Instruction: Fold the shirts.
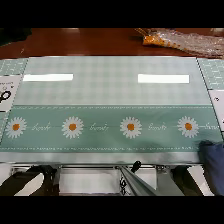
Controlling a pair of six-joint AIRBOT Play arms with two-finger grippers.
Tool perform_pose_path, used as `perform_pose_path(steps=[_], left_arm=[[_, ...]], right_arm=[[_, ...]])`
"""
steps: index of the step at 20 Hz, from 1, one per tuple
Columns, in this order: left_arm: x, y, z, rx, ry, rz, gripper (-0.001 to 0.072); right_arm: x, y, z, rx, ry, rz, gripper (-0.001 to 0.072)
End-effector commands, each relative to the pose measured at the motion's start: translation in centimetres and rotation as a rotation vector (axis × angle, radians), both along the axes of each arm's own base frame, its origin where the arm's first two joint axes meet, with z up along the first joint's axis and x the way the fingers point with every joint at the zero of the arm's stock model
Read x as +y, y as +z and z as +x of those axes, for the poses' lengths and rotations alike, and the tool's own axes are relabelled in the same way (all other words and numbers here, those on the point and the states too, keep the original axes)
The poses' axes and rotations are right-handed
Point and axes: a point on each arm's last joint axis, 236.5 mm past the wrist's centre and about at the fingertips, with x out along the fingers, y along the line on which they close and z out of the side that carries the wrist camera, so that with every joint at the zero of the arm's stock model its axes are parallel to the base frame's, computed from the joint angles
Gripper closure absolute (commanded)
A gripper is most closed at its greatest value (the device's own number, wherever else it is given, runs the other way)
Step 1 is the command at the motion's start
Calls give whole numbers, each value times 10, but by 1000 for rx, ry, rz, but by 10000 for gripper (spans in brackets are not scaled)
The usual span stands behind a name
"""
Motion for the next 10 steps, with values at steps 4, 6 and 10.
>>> perform_pose_path(steps=[4,6,10], left_arm=[[-5,-7,-1,3,-44,79,573],[-18,-38,-5,108,-96,122,341],[-17,-142,-40,532,-138,336,141]], right_arm=[[-53,27,191,-654,356,-198,230],[-29,64,284,-886,563,-179,212],[77,107,400,-1008,993,-39,212]])
